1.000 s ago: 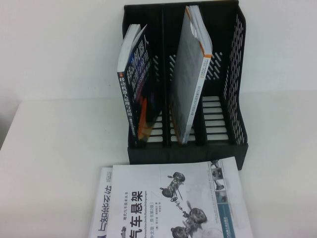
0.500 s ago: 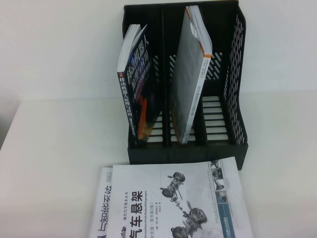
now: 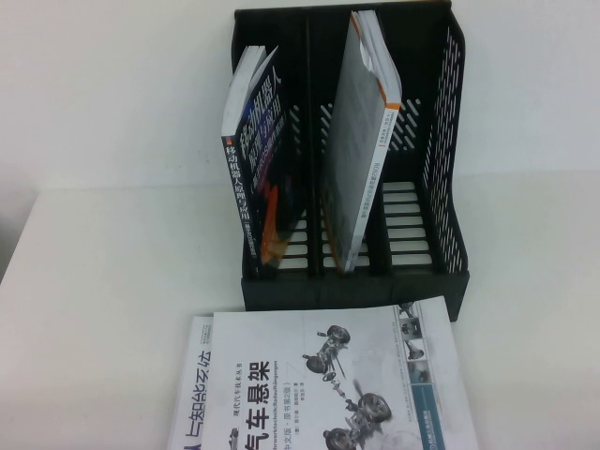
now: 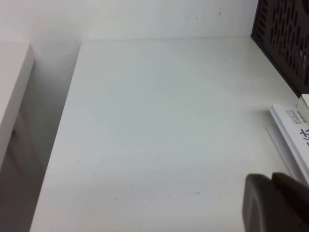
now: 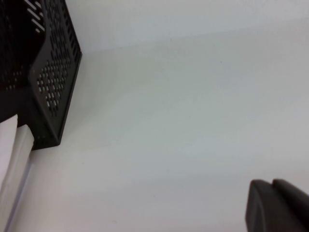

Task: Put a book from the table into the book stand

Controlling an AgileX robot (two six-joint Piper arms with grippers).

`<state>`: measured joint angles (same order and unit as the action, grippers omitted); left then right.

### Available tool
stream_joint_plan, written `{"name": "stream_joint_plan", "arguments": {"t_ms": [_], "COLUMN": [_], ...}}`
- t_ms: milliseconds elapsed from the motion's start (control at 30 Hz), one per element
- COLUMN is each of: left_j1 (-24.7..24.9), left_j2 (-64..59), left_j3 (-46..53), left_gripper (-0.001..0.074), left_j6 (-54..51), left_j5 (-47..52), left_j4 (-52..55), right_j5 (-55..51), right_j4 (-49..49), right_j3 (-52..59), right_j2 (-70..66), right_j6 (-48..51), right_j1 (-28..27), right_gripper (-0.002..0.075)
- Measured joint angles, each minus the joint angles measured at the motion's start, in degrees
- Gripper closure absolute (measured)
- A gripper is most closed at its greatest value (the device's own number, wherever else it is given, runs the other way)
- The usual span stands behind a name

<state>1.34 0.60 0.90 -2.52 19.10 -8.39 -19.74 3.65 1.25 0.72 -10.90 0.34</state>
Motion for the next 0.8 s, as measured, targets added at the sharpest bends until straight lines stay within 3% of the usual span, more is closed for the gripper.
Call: {"name": "stream_joint_plan", "arguments": {"t_ms": [567, 667, 800], "left_j1": [0.0, 0.0, 0.0], "left_j2": [0.0, 0.0, 0.0], "left_j3": [0.0, 0.3, 0.3], "left_gripper": [0.0738, 0.0737, 0.0737], "left_j6": [-6.2, -7.9, -8.2], "left_j5": [-1.0, -6.7, -23.1], "left_j4": [2.6, 2.9, 2.8], "right_j5": [1.1, 7.3, 25.6], "right_j4": [2.3, 2.5, 2.6], "right_j3": [0.0, 0.4, 0.4], "right_j2": [0.0, 0.0, 0.0], "right_j6": [0.0, 0.0, 0.0], "right_j1": [0.0, 0.0, 0.0], "right_gripper": [0.0729, 0.0729, 0.0729]}}
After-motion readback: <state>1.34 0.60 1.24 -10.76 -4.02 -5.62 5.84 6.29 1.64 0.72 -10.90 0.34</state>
